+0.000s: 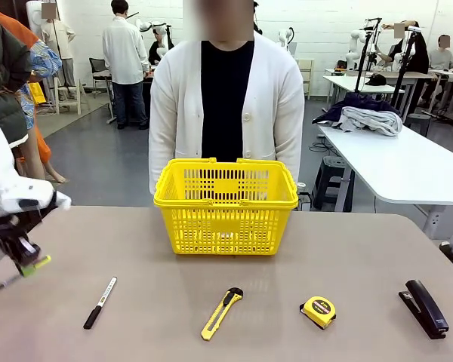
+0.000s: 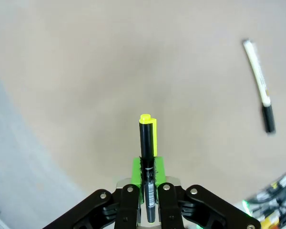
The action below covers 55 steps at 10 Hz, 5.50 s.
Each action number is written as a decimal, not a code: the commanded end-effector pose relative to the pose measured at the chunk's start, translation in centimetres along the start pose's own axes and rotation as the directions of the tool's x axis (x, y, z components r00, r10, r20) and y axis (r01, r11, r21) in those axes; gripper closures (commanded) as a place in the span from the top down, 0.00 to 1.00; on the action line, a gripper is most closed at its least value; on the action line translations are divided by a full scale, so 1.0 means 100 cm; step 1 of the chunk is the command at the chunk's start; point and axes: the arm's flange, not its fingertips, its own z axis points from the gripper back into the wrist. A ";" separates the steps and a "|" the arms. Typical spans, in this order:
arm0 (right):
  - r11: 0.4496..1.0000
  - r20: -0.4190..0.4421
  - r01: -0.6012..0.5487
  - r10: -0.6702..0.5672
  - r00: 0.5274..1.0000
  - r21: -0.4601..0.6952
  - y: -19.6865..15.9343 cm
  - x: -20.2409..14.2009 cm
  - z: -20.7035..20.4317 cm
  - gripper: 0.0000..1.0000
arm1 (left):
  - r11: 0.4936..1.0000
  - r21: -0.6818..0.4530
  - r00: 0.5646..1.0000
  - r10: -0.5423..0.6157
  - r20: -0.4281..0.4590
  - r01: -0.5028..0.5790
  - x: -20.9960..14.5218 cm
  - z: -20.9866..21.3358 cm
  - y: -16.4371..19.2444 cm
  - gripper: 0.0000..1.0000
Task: Place the items the person wants into the basket.
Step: Pick up the item the person points to and place it in the Market Basket.
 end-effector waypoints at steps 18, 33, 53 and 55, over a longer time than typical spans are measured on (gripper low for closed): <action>1.000 0.007 0.000 0.000 1.000 0.003 0.000 0.001 -0.001 1.00 | 0.923 0.145 0.918 -0.376 0.129 0.357 -0.025 0.222 -0.024 0.11; 1.000 0.007 0.000 0.000 1.000 0.003 0.000 0.001 -0.001 1.00 | 0.529 -0.032 0.530 -0.844 0.084 0.848 0.393 0.155 -0.181 0.11; 1.000 0.007 0.000 0.000 1.000 0.003 0.000 0.001 -0.001 1.00 | 0.522 -0.171 0.546 -0.823 0.156 0.836 0.451 0.004 -0.192 0.11; 1.000 0.007 0.000 0.000 1.000 0.003 0.000 0.001 -0.001 1.00 | 0.522 -0.172 0.546 -0.824 0.153 0.836 0.463 -0.007 -0.193 0.11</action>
